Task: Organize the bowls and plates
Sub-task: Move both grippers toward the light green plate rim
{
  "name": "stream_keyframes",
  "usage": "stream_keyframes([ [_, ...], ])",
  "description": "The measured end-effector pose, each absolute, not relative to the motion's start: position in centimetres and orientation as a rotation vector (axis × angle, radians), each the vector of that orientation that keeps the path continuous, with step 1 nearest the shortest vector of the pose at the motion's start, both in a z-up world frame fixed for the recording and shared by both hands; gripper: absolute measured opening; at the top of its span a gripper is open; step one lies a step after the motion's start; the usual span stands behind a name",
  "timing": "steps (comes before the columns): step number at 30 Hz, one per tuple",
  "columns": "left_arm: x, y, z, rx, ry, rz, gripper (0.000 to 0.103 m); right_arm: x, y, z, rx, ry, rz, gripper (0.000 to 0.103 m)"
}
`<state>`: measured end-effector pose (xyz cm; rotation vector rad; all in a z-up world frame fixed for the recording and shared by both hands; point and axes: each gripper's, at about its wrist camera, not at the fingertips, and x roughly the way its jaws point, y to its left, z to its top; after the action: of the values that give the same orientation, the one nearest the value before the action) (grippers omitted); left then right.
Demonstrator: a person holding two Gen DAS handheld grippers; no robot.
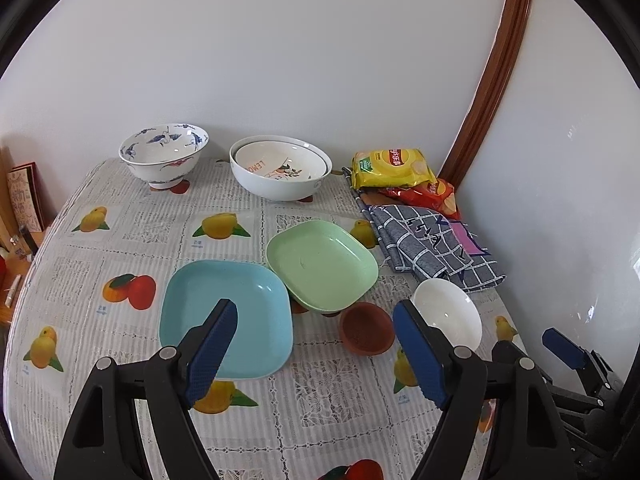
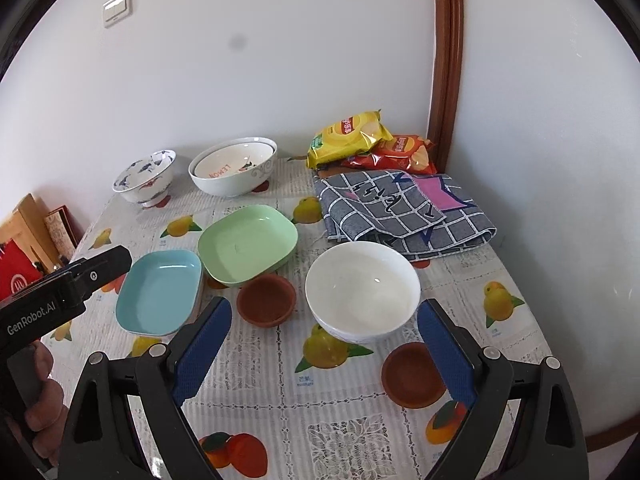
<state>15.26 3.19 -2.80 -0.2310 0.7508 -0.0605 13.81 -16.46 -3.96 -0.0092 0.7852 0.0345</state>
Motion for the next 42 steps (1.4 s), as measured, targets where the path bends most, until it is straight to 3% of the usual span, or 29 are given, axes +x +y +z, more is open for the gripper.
stream_keyframes([
  [28, 23.4, 6.1, -5.9, -0.221, 0.876, 0.062, 0.079, 21.7, -16.1, -4.7, -0.035, 0.743, 0.044, 0.093],
  [42, 27.6, 6.4, -7.1, -0.201, 0.905, 0.064, 0.078, 27.5, -14.8, -5.5, -0.042, 0.788, 0.084, 0.078],
])
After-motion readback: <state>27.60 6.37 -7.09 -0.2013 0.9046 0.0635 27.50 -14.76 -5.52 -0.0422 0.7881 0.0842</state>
